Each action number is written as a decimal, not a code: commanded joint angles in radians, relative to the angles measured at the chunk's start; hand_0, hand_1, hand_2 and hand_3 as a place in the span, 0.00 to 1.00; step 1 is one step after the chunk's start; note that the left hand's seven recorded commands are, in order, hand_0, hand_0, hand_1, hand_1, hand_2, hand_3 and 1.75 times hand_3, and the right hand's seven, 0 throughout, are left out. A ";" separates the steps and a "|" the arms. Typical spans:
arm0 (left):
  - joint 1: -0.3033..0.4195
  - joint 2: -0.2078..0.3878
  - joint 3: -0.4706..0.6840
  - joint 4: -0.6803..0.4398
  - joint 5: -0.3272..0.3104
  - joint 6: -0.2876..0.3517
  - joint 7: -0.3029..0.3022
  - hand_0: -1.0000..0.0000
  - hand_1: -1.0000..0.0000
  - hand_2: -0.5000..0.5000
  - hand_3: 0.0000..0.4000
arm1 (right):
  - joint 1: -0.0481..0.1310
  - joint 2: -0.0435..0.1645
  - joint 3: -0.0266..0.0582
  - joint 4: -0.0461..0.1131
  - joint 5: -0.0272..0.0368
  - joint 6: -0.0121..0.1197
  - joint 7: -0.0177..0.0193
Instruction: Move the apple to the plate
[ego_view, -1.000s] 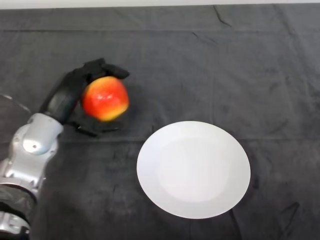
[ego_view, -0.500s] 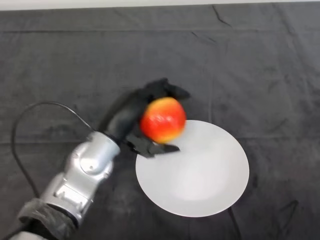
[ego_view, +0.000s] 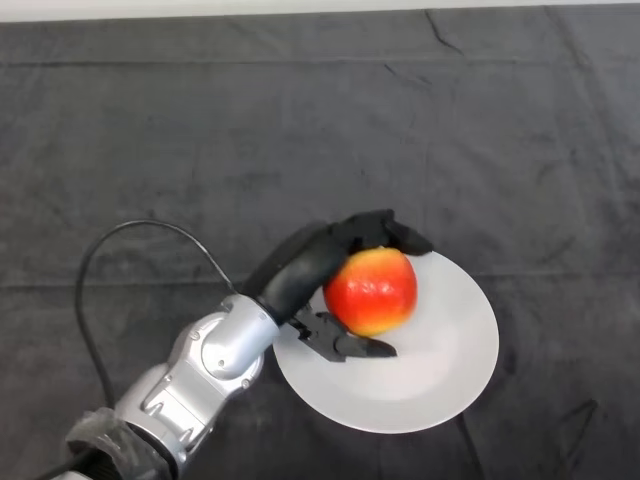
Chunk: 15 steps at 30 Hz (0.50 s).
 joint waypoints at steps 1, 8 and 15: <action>0.016 0.026 -0.028 -0.009 -0.031 0.000 0.006 0.00 0.08 0.46 1.00 | -0.004 -0.014 -0.0091 -0.020 0.0155 0.001 -0.0047; -0.007 0.025 -0.084 0.061 -0.047 0.001 -0.001 0.02 0.23 0.39 0.98 | -0.004 -0.014 -0.0092 -0.020 0.0159 0.001 -0.0051; -0.028 0.026 -0.122 0.101 -0.062 0.018 -0.011 0.78 0.99 0.40 0.22 | -0.005 -0.015 -0.0093 -0.019 0.0163 0.001 -0.0051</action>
